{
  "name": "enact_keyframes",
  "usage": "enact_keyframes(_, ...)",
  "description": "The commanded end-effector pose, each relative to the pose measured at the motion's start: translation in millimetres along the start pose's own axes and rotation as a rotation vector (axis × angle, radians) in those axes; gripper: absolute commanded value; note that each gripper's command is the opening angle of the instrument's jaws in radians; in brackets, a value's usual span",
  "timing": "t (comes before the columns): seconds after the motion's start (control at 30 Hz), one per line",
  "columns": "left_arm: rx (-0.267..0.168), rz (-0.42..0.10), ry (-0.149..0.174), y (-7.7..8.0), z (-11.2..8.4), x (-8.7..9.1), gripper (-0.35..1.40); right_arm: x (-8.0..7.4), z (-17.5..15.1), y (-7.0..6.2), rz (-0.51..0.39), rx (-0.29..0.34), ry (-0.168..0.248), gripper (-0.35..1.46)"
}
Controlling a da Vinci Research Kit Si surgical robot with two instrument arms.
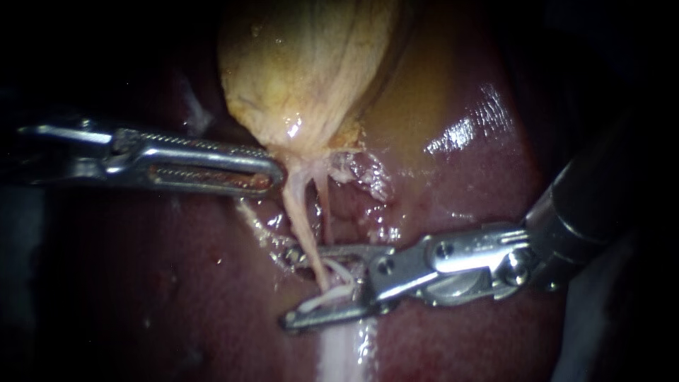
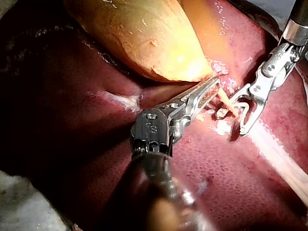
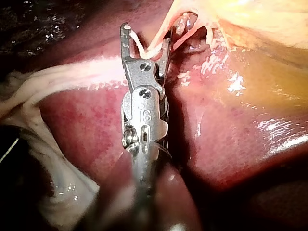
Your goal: Clipping first clip left tube
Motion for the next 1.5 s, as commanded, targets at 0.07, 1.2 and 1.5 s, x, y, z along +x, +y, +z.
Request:
enact_keyframes(0.07,0.001,0.0,0.0,0.0,0.1,0.0,-0.35,-0.3,0.3,-0.1,0.008,0.006,-0.001,0.49)
enact_keyframes(1.2,0.001,0.0,0.001,0.0,0.2,0.0,-0.35,-1.3,-0.5,1.2,0.109,0.045,-0.039,-0.35)
enact_keyframes(1.5,0.001,0.0,0.0,-0.2,0.3,0.0,-0.35,-1.5,-0.5,1.4,0.108,0.045,-0.043,-0.35)
